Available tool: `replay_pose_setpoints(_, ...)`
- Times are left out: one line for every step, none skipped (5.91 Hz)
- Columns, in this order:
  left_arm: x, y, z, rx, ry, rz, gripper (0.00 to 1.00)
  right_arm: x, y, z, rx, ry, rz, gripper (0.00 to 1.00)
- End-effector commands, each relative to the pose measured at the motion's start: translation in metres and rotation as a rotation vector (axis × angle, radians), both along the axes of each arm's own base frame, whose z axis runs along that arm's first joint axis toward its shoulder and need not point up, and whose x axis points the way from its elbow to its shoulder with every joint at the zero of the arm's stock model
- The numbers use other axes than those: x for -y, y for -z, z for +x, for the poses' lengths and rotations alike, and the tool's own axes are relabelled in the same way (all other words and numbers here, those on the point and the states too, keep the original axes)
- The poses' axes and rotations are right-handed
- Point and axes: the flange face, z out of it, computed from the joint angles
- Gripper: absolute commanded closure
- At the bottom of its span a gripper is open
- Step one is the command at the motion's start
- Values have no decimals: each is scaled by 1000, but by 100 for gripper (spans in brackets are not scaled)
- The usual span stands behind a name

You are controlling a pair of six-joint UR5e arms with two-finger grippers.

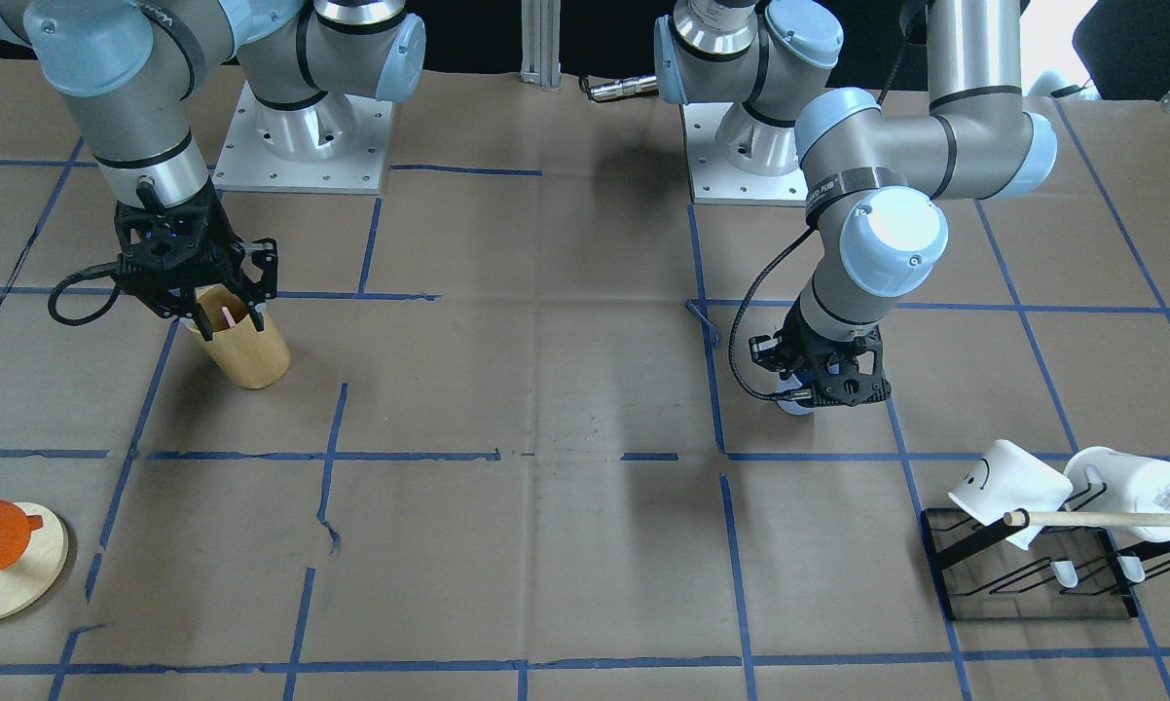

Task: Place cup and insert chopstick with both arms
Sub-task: 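Lower the left gripper onto the blue cup while the right descends to the pink stick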

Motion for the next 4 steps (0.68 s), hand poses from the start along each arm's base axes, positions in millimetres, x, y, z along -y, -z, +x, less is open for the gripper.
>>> replay_pose_setpoints(26, -40, -33, 3, -3, -60, 97, 0, -1, -1, -5, 5, 0, 68)
replay_pose_setpoints(43, -37, -65, 8, -94, -81, 97, 0, -3, -1, -5, 5, -3, 75)
replay_pose_setpoints(58, -39, -131, 11, -164, -124, 97, 1, -4, -1, -5, 5, -5, 85)
replay_pose_setpoints(60, -46, -201, 3, -185, -165, 97, 2, -6, -1, -6, 7, -9, 91)
